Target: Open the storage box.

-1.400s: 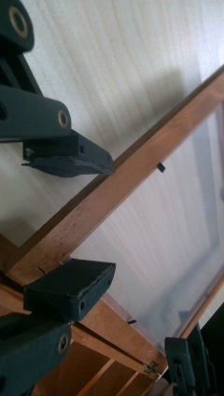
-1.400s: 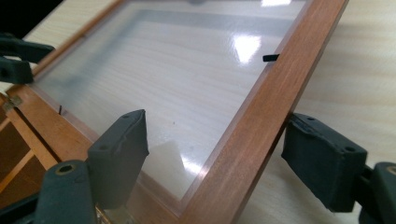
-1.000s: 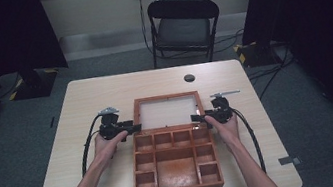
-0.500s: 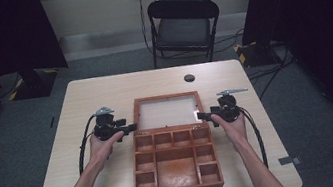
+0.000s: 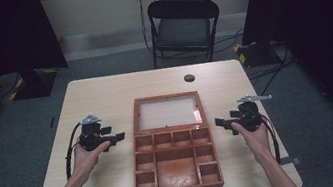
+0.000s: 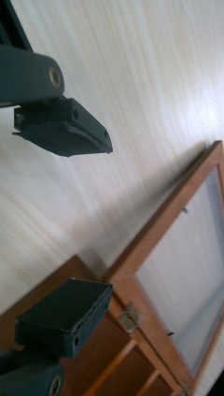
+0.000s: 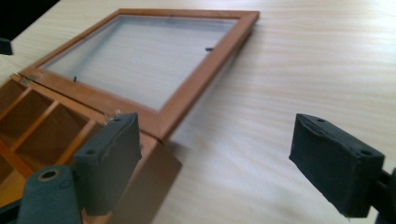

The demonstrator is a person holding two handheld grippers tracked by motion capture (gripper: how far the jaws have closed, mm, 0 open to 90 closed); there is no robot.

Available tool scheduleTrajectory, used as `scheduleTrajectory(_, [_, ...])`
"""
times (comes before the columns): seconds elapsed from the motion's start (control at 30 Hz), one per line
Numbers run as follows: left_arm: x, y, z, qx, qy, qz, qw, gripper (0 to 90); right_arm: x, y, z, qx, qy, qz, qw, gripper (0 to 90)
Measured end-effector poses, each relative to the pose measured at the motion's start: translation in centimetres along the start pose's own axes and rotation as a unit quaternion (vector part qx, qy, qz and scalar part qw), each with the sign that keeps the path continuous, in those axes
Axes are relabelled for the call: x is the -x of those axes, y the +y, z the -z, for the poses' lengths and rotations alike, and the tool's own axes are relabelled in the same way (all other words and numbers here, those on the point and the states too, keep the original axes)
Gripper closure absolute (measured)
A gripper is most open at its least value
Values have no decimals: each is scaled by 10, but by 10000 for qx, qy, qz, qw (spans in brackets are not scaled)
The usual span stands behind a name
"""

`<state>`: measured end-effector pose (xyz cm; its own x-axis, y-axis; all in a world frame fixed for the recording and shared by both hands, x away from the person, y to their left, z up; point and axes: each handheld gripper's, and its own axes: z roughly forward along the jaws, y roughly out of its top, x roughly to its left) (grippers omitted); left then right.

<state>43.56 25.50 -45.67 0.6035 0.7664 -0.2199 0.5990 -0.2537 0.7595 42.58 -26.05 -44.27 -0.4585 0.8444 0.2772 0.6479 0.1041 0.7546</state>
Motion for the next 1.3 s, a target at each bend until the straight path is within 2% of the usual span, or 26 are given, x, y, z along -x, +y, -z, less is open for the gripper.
scheduleTrajectory(0.1, [0, -5, 7, -27, 40, -62, 10000, 259, 1, -6, 8, 6, -70, 25, 10000, 154])
scheduleTrajectory(0.3, [-4, -20, 26, -162, 340, -168, 9992, 250, 5, -25, 29, -157, -434, 45, 9989, 154])
scheduleTrajectory(0.33, [-6, -23, 29, -158, 354, -164, 9991, 249, 5, -27, 31, -177, -466, 27, 9988, 155])
scheduleTrajectory(0.37, [-7, -26, 32, -167, 389, -73, 9991, 249, 6, -31, 33, -206, -490, 29, 9986, 155])
scheduleTrajectory(0.43, [-10, -31, 37, -202, 499, -91, 9985, 240, 8, -44, 42, -277, -607, 8, 9978, 155])
scheduleTrajectory(0.47, [-12, -33, 39, -222, 551, -128, 9982, 240, 8, -44, 42, -277, -607, 8, 9978, 155])
scheduleTrajectory(0.53, [-17, -40, 43, -261, 612, -71, 9978, 214, 10, -56, 47, -342, -714, -11, 9969, 155])
scheduleTrajectory(0.57, [-20, -45, 44, -317, 648, 16, 9974, 205, 11, -58, 48, -377, -753, 2, 9965, 155])
scheduleTrajectory(0.67, [-23, -52, 46, -284, 645, 106, 9975, 199, 14, -66, 49, -434, -844, -5, 9955, 155])
scheduleTrajectory(0.7, [-24, -55, 45, -343, 669, 93, 9971, 193, 15, -69, 50, -476, -878, -36, 9950, 155])
scheduleTrajectory(0.73, [-25, -59, 43, -473, 899, 44, 9948, 188, 18, -76, 48, -564, -959, -53, 9938, 154])
scheduleTrajectory(0.8, [-26, -63, 42, -468, 891, 120, 9949, 194, 19, -77, 47, -592, -1011, -43, 9931, 154])
scheduleTrajectory(0.87, [-27, -68, 41, -513, 969, 84, 9939, 189, 21, -82, 40, -753, -1247, 30, 9893, 148])
scheduleTrajectory(0.9, [-27, -69, 39, -588, 1050, 51, 9927, 189, 21, -82, 40, -753, -1247, 30, 9893, 148])
scheduleTrajectory(0.97, [-25, -74, 38, -424, 1204, 14, 9918, 178, 21, -82, 39, -747, -1367, 161, 9877, 148])
scheduleTrajectory(1.0, [-24, -75, 38, -431, 1263, -58, 9910, 174, 21, -83, 37, -683, -1517, 172, 9859, 141])
scheduleTrajectory(1.03, [-22, -76, 37, -452, 1376, -178, 9893, 174, 21, -83, 37, -683, -1517, 172, 9859, 141])
scheduleTrajectory(1.07, [-21, -81, 34, -187, 1437, -160, 9893, 131, 19, -88, 33, -573, -1740, 363, 9824, 111])
scheduleTrajectory(1.3, [-21, -82, 34, -187, 1466, -166, 9889, 124, 20, -93, 31, -301, -1741, 395, 9835, 68])
